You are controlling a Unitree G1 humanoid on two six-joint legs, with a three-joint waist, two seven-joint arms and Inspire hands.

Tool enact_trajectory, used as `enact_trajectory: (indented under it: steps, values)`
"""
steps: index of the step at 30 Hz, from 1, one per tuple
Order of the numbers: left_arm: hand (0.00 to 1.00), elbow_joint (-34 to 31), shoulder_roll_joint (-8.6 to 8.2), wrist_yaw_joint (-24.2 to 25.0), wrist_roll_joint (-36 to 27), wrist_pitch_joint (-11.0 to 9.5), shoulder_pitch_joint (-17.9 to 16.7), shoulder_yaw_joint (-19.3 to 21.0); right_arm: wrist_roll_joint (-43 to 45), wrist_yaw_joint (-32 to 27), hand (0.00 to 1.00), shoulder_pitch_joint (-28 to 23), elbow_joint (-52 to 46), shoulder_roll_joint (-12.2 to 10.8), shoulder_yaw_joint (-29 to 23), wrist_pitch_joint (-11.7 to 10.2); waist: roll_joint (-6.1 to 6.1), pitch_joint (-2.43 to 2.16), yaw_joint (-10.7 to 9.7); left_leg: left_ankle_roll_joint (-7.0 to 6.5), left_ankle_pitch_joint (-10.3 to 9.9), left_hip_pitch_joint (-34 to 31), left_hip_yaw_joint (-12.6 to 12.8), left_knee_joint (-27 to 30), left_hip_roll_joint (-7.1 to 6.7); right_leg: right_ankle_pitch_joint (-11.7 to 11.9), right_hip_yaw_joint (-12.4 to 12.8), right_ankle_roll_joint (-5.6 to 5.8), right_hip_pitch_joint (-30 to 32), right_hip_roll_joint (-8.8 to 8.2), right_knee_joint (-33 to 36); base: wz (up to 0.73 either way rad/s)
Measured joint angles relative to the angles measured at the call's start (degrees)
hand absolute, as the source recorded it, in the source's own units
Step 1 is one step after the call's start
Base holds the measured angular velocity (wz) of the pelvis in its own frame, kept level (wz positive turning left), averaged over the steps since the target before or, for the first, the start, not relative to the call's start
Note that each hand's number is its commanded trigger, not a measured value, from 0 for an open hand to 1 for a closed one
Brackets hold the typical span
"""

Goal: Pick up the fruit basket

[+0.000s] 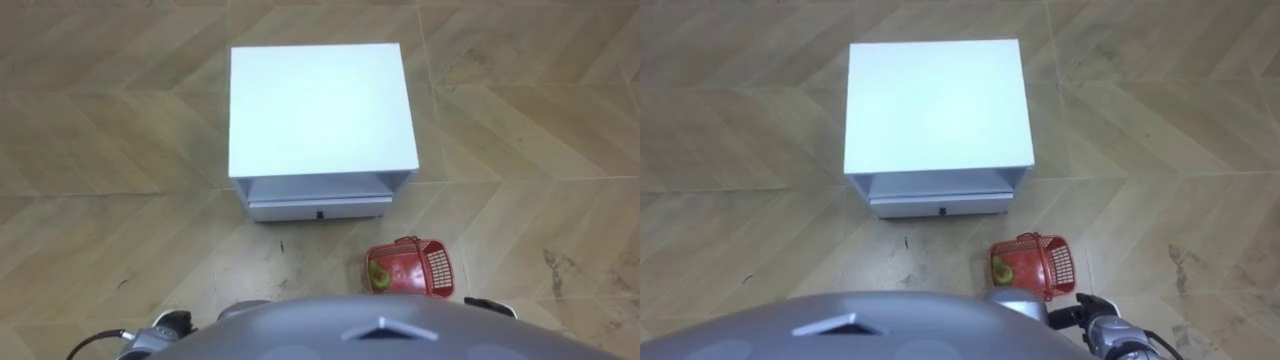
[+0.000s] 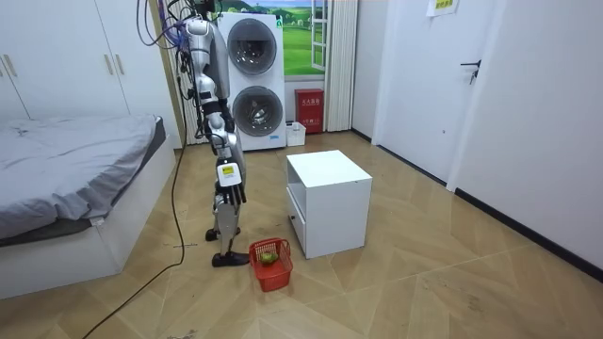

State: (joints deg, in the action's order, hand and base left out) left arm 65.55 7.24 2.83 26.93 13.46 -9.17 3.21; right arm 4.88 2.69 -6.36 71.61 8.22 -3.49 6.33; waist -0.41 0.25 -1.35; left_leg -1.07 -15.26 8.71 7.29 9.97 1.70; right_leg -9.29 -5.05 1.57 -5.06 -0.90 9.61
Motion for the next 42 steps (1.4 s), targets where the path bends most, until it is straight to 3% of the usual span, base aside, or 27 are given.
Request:
enact_trajectory:
  steps: [19, 23, 24, 28, 29, 30, 31, 32, 33, 34, 35, 36, 37, 38, 39, 40, 41, 42]
  values:
    - [0.00, -0.3, -0.24, -0.1, 0.2, 0.0, -1.7, 0.0, 2.1, -1.3, 0.00, -0.6, 0.2, 0.0, -0.1, 0.1, -0.23, 0.06, -0.3, -0.07, 0.0, -0.4, -0.6, 0.2, -0.38, -0.4, -1.3, 0.24, 0.4, -0.69, 0.7, 0.02]
    - [0.00, -1.5, -0.04, 0.2, 0.1, -0.6, -1.1, 0.0, 3.0, -2.7, 0.00, -0.5, 0.2, 0.1, -0.3, 1.1, -0.86, 0.12, -0.8, -1.16, -0.8, -2.5, -1.3, 3.2, -1.82, -3.5, -2.4, 0.91, 3.8, -2.99, 7.6, 0.17]
    - [0.00, -1.4, -0.03, 0.2, 0.0, -0.9, -1.1, 0.0, 3.9, -2.9, 0.00, -0.5, 0.5, 0.3, -0.3, 1.5, -1.06, 0.45, -0.8, -1.51, -1.0, -3.3, -1.2, 4.4, -2.25, -3.7, -2.5, 0.95, 4.9, -3.60, 9.3, 0.00]
    - [0.00, -1.3, 0.46, 0.3, -0.4, -1.7, -0.9, 1.8, 5.1, -3.5, 0.00, 0.4, -0.7, 0.6, -0.9, 2.2, -0.92, 0.26, -0.7, -2.55, -1.1, -6.0, 1.1, 6.5, -3.28, -3.2, -2.0, 1.60, 8.6, -5.05, 12.3, -0.22]
    - [0.00, -1.1, 0.81, 0.2, -0.6, -2.3, -0.9, 3.1, 5.5, -3.8, 0.00, 1.3, -1.8, 0.5, -1.5, 2.8, -0.43, -0.08, -0.4, -3.42, -0.9, -7.3, 2.3, 6.4, -2.77, -2.8, -1.5, 2.04, 9.8, -5.20, 12.5, -0.09]
    - [0.00, -0.6, 1.45, 0.1, -0.5, -3.1, -0.5, 3.7, 4.9, -4.4, 0.00, 1.3, -3.0, 0.4, -2.0, 3.3, -0.49, 0.16, -0.7, -4.10, -1.2, -8.9, 3.8, 8.0, -2.67, -4.2, -3.5, 1.51, 12.0, -6.68, 19.8, 0.10]
    - [0.00, -0.4, 1.73, 0.0, -0.5, -3.4, -0.3, 4.1, 4.3, -4.8, 0.00, 1.1, -3.0, 0.4, -2.7, 3.5, -0.82, 0.11, -0.8, -4.43, -1.4, -9.5, 4.2, 8.8, -2.77, -5.2, -4.4, 1.45, 12.7, -7.61, 25.3, 0.38]
    - [0.00, -0.5, 2.20, 0.0, -0.5, -4.0, -0.6, 4.7, 3.7, -5.7, 0.00, 0.9, -3.1, 0.5, -4.0, 4.0, -1.81, -0.09, -0.3, -4.76, -1.6, -10.2, 5.1, 9.5, -3.44, -5.6, -4.6, 1.33, 13.2, -9.53, 35.6, 0.24]
    - [0.00, -0.6, 2.70, 0.0, -0.9, -4.1, -0.6, 4.7, 2.5, -7.1, 0.00, 1.4, -4.4, 0.8, -4.3, 4.1, -2.61, -0.50, 1.1, -5.19, -1.8, -11.8, 6.4, 11.0, -3.79, -5.3, -4.3, 0.97, 12.4, -10.71, 42.6, 0.03]
    - [0.00, -0.6, 2.85, 0.0, -1.9, -4.2, -0.5, 4.7, 1.6, -7.8, 0.00, 2.4, -4.9, 1.1, -4.3, 3.7, -2.77, -0.52, 1.6, -5.49, -2.0, -13.2, 6.8, 12.3, -3.67, -4.8, -4.3, 0.58, 11.6, -11.11, 44.2, -0.27]
    - [0.00, -0.7, 2.95, 0.0, -2.8, -4.2, -0.4, 5.3, -0.8, -8.9, 0.00, 4.9, -5.7, 1.7, -4.2, 2.2, -3.26, -0.81, 1.9, -6.09, -2.4, -17.3, 7.3, 15.6, -3.05, -2.7, -4.4, 0.09, 10.2, -11.78, 44.8, -0.22]
    - [0.00, -0.6, 3.12, -0.3, -2.7, -4.2, 0.4, 6.1, -2.0, -10.1, 0.00, 7.9, -6.2, 1.9, -4.2, 0.6, -3.59, -0.81, 1.5, -6.32, -2.5, -21.8, 6.9, 19.4, -2.15, 0.3, -4.7, -0.14, 8.6, -12.12, 41.8, -0.11]
    - [0.00, -0.6, 3.43, -0.5, -2.9, -4.2, 0.9, 6.3, -2.8, -10.7, 0.00, 9.4, -6.8, 1.8, -3.9, 0.0, -3.68, -0.74, 1.5, -6.44, -2.6, -24.6, 6.6, 21.9, -1.45, 1.9, -5.0, 0.01, 7.3, -12.14, 38.8, -0.07]
    - [0.00, -0.5, 4.18, -1.4, -4.0, -4.4, 1.3, 6.4, -4.3, -11.6, 0.00, 12.5, -7.7, 1.3, -3.8, -1.0, -3.69, -0.46, 1.6, -6.81, -2.8, -30.2, 6.4, 28.2, 0.66, 0.2, -5.6, 2.18, 5.7, -11.53, 33.4, -0.12]
    - [0.00, 0.1, 4.56, -2.2, -5.0, -5.1, 2.7, 6.7, -4.8, -12.2, 0.00, 15.6, -8.0, 1.1, -3.3, -1.4, -2.72, 0.70, 1.9, -6.79, -2.9, -36.7, 4.7, 35.3, 1.77, -2.5, -6.1, 3.64, 5.8, -8.40, 30.8, -0.04]
    - [0.00, 0.7, 4.52, -2.5, -5.0, -5.6, 3.0, 6.4, -5.1, -12.6, 0.00, 16.1, -8.7, 1.4, -3.3, -1.4, -2.93, -0.24, 1.5, -7.13, -2.9, -39.0, 3.7, 35.1, 0.11, -4.0, -5.5, 4.30, 6.8, -7.80, 30.3, 0.24]
    - [0.00, 1.6, 4.43, -2.7, -6.0, -6.6, 4.2, 4.5, -5.6, -13.8, 0.00, 17.9, -9.7, 2.8, -3.4, -1.3, -2.23, -2.09, 1.4, -8.20, -1.4, -43.5, 3.1, 33.4, -3.15, -8.4, -3.9, 5.57, 9.7, -7.72, 34.8, 0.35]
    - [0.00, 3.0, 6.49, -3.1, -8.5, -7.2, 6.8, 2.8, -7.0, -15.2, 0.00, 21.5, -9.5, 3.3, -3.2, -1.4, -3.99, -0.24, 1.9, -11.51, -3.0, -47.1, 5.4, 38.1, -3.55, -9.9, -3.2, 6.12, 12.4, -9.59, 47.8, 0.46]
